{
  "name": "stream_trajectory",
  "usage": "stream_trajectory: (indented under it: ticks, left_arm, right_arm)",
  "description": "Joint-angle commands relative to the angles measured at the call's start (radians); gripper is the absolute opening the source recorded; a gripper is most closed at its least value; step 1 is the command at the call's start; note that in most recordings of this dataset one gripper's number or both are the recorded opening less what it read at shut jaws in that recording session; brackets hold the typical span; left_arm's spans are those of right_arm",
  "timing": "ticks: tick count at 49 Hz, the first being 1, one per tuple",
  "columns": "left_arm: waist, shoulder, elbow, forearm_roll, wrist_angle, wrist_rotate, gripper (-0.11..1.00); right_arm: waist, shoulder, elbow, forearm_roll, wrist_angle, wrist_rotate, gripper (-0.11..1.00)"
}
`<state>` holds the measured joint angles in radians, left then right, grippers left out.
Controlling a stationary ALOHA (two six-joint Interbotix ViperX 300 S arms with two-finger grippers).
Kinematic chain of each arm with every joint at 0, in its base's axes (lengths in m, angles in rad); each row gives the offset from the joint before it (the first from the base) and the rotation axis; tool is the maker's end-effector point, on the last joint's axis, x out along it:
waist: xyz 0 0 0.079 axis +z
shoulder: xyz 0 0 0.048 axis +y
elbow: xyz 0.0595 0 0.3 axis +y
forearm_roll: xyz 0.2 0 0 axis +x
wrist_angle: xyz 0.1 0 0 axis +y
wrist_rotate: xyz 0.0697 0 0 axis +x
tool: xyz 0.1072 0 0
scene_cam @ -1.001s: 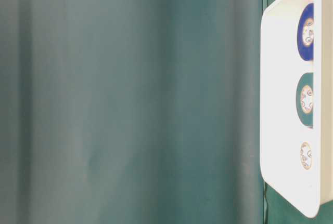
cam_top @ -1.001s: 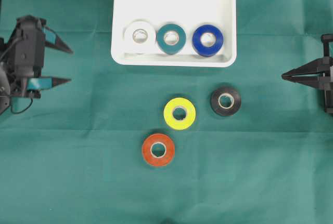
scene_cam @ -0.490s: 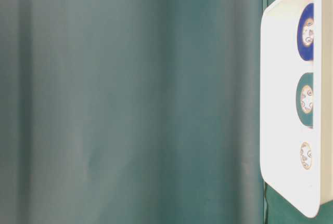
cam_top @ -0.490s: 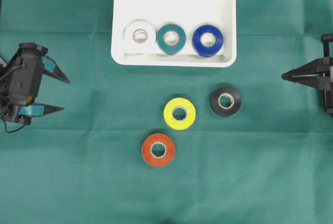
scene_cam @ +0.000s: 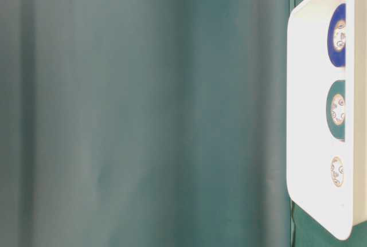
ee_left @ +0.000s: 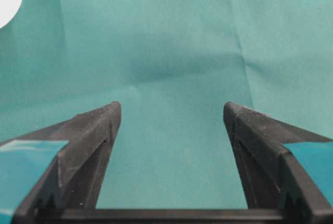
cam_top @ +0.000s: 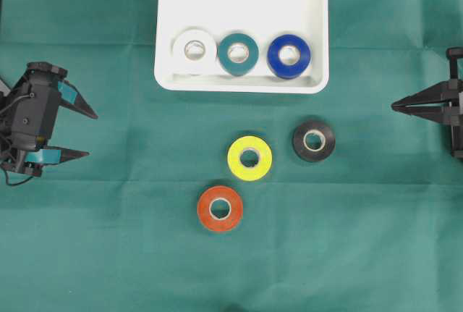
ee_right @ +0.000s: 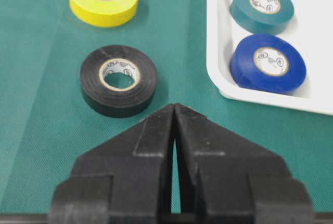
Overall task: Put the tape into the white case with the left arm.
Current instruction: 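Reach the left gripper down to the yellow roll and grasp it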
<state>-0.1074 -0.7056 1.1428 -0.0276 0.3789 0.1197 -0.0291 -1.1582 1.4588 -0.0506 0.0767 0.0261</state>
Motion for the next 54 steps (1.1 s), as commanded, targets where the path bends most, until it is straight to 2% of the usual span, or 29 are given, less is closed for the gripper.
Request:
stream_trajectory:
  ticks: [1, 26, 54]
  left_arm:
    - [-0.003, 0.012, -0.031, -0.002, -0.011, -0.002, 0.78]
    - [-0.003, 0.264, -0.202, 0.0, -0.061, 0.0, 0.78]
    - [-0.003, 0.627, -0.526, 0.0, -0.072, -0.002, 0.77]
  right_arm:
    - [0.0, 0.006, -0.015, -0.002, -0.009, 0.002, -0.09]
    - [0.0, 0.006, -0.017, -0.002, -0.011, 0.002, -0.09]
    - [-0.002, 0.006, -0.017, -0.002, -0.011, 0.002, -0.09]
